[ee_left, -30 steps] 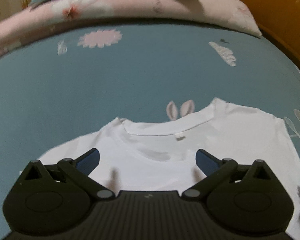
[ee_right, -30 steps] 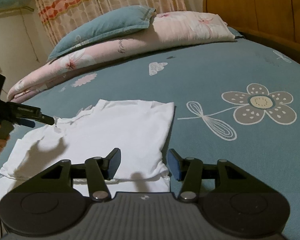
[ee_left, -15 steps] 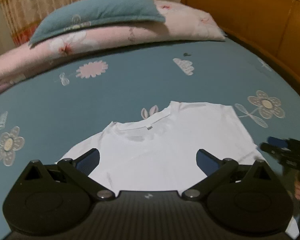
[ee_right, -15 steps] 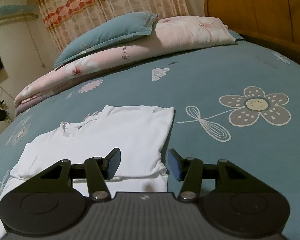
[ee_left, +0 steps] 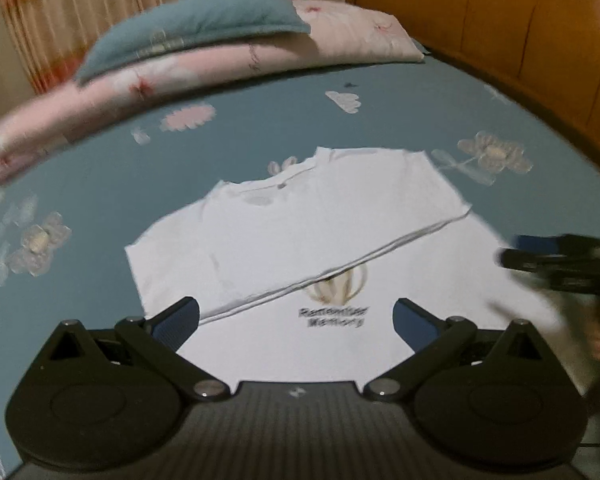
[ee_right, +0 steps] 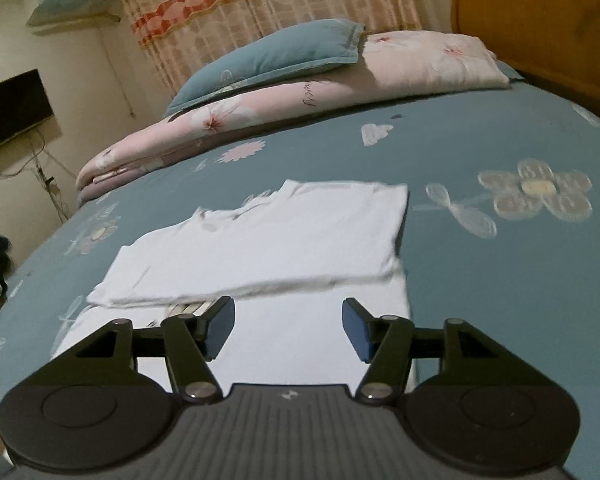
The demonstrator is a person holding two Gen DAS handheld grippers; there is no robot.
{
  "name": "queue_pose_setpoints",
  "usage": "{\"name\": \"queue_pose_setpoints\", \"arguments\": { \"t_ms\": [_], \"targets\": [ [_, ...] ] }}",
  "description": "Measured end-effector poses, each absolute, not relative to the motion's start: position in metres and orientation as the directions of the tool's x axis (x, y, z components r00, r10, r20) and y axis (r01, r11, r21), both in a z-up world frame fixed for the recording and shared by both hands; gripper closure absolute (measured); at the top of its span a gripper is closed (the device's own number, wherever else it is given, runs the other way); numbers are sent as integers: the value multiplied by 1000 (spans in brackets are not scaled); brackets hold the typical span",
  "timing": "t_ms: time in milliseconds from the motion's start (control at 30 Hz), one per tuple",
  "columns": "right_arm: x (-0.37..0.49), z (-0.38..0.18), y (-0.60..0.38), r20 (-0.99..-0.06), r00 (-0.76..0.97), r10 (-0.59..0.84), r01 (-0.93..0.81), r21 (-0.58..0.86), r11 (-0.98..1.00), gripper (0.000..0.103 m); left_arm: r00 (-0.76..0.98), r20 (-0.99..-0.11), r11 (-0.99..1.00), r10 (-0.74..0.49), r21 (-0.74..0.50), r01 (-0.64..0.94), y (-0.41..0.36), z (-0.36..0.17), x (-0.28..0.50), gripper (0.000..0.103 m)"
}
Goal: Fold clothes
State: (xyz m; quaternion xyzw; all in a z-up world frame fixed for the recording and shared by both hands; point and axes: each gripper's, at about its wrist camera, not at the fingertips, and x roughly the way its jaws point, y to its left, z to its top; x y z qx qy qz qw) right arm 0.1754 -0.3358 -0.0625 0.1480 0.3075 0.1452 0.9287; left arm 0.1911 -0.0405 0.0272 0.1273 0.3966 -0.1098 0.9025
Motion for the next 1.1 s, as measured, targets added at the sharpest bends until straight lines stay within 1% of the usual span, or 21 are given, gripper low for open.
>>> {"name": "queue_pose_setpoints", "arguments": {
  "t_ms": [33,100,267,333,433,500,600,767,833,900,1100],
  "targets": [
    [164,-67,-332,-541,763,354,-165,366,916,35,675,-733,940,-83,167,296,-43,15,184,1],
    [143,-77,-322,-571,754,326,-139,346,928,35,663,-740,938,-110,144,316,-48,-10,167,1],
    [105,-103,-291,-663,723,193,-109,166,980,35,638,-756,944,-144,89,319,-55,-68,134,1],
    [93,-109,-284,-679,711,182,-110,148,983,35,630,-763,948,-147,72,309,-55,-83,120,1],
    [78,-116,-274,-688,709,155,-108,111,988,29,601,-780,957,-174,10,290,-49,-100,106,1],
    [71,-118,-270,-690,709,143,-107,95,990,21,630,-756,963,-181,-7,269,-43,-106,93,1],
    [60,-122,-263,-687,715,131,-120,63,991,17,669,-719,971,-189,-34,238,-35,-108,79,1],
    [53,-122,-264,-678,723,135,-111,79,991,11,695,-691,967,-197,-21,253,-30,-110,69,1],
    [52,-123,-260,-680,722,131,-122,61,991,7,700,-685,966,-203,-23,258,-29,-110,68,1],
    [51,-126,-255,-683,720,124,-137,36,990,0,704,-679,965,-207,-23,262,-28,-111,67,1],
    [42,-127,-250,-676,730,97,-117,16,993,0,719,-658,960,-223,-19,280,-26,-114,63,1]
  ]
}}
